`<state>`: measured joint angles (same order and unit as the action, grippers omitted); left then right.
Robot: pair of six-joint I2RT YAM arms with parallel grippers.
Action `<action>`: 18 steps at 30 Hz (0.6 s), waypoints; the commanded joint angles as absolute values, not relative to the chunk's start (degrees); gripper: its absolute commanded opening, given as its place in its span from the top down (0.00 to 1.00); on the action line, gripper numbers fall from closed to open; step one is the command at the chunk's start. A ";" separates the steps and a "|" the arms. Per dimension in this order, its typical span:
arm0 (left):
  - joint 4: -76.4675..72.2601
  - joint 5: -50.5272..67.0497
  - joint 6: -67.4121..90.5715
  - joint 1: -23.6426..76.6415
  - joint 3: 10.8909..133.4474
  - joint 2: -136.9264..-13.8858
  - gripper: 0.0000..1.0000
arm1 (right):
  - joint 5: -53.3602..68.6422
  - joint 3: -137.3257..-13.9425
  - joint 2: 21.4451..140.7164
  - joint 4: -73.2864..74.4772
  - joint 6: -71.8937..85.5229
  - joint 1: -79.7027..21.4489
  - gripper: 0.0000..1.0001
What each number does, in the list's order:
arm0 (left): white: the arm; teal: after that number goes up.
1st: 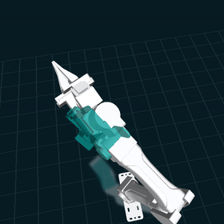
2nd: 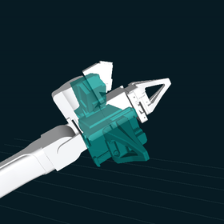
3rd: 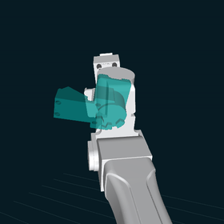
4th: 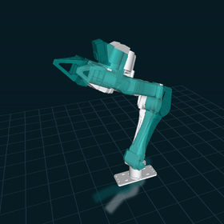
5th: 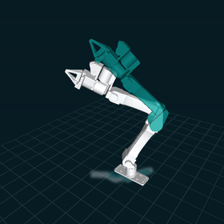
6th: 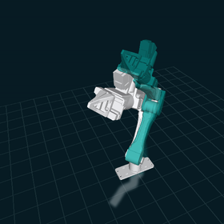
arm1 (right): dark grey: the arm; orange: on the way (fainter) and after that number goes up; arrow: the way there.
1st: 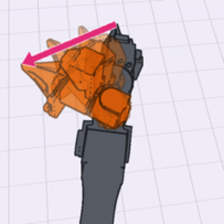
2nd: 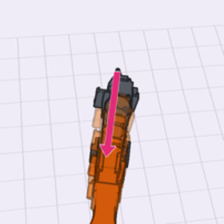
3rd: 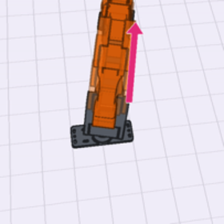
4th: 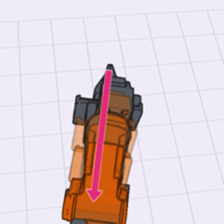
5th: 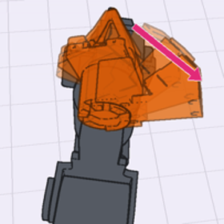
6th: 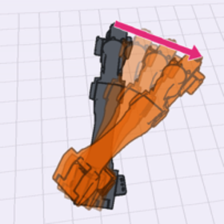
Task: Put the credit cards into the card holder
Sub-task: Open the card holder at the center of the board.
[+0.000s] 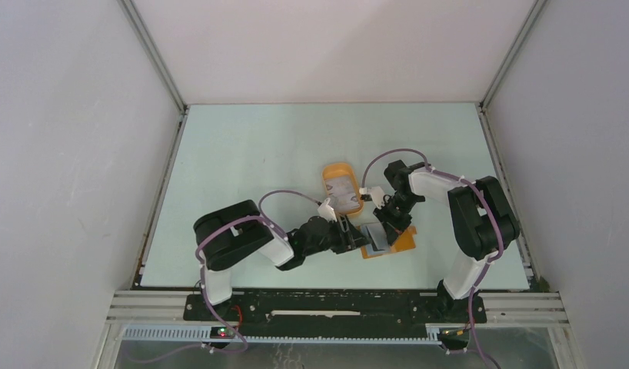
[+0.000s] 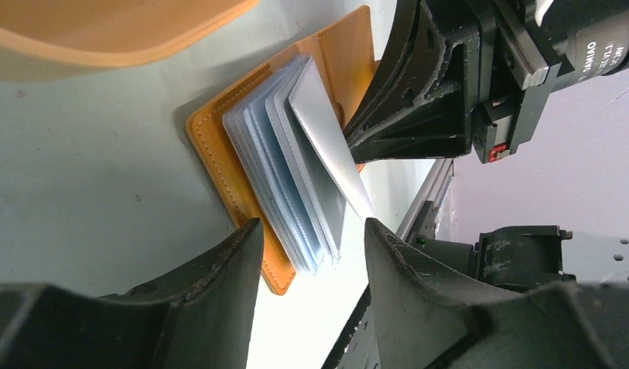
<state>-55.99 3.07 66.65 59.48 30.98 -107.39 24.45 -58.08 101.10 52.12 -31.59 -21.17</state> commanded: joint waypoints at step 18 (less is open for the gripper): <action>-70.35 7.42 74.70 58.36 33.00 -112.79 0.46 | 24.94 -59.24 100.49 50.72 -31.52 -22.15 0.98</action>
<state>-64.34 5.58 73.76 58.67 31.83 -112.75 24.08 -58.17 101.10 52.16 -31.59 -21.47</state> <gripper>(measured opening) 0.547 0.019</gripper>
